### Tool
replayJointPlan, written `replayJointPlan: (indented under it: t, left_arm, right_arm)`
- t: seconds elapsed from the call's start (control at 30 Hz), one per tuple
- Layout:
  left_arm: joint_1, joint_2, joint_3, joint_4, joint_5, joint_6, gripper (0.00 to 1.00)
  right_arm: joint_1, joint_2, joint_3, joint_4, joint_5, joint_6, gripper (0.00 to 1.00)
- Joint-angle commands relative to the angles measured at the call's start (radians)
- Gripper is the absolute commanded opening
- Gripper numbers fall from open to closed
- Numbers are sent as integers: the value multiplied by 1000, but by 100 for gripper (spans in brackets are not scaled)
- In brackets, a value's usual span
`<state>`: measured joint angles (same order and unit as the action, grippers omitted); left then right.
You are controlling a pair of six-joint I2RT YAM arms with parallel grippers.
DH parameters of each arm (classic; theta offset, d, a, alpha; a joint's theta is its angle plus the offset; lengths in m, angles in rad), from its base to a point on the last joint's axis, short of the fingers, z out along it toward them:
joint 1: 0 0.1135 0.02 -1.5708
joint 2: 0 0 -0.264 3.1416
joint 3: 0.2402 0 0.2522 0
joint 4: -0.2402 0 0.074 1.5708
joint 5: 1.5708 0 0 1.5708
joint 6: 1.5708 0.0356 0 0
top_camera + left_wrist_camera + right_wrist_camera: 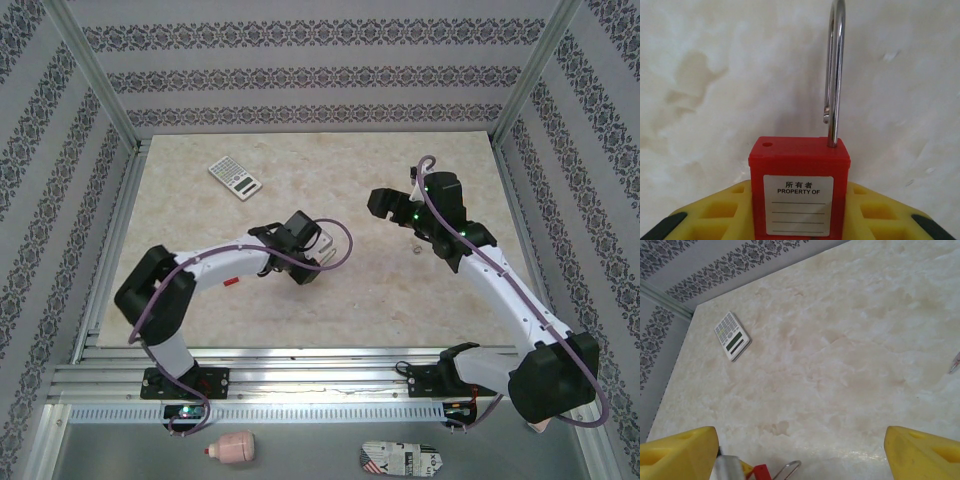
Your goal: Unlock with the key
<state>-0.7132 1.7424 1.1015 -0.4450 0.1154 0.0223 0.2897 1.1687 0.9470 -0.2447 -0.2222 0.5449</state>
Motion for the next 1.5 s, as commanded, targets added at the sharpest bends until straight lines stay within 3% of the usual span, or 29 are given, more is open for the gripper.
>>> replayJointPlan:
  t: [0.0, 0.4, 0.53, 0.63, 0.77, 0.93, 1.07, 1.2, 1.27, 1.47]
  left_arm:
    - [18, 57, 69, -76, 2, -5, 0]
    - [49, 199, 153, -113, -186, 25, 0]
    - [49, 224, 187, -116, -232, 17, 0]
    - [49, 232, 223, -130, -214, -1, 57]
    - [49, 141, 239, -124, -223, -48, 98]
    - [49, -28, 271, -150, -201, -114, 100]
    - [49, -229, 204, -53, -78, -196, 100]
    - [47, -375, 105, 56, 29, -259, 100]
    - [46, -436, 48, 107, 86, -270, 100]
    - [45, -573, -79, 147, 107, -290, 100]
  right_arm:
    - [-9, 11, -14, 38, -15, -24, 87]
    - [-10, 22, -45, 64, -34, -27, 89]
    - [-39, 27, -57, -31, 47, -23, 92]
    - [-101, 43, -81, -92, 68, -33, 98]
    - [-167, 66, -107, -165, 105, -90, 98]
    - [-256, 118, -132, -186, 111, -108, 96]
    - [-318, 170, -140, -161, 49, -95, 88]
    - [-321, 245, -115, -136, -15, -104, 76]
    - [-315, 283, -101, -149, 18, -126, 73]
    - [-323, 372, -75, -121, -4, -148, 59]
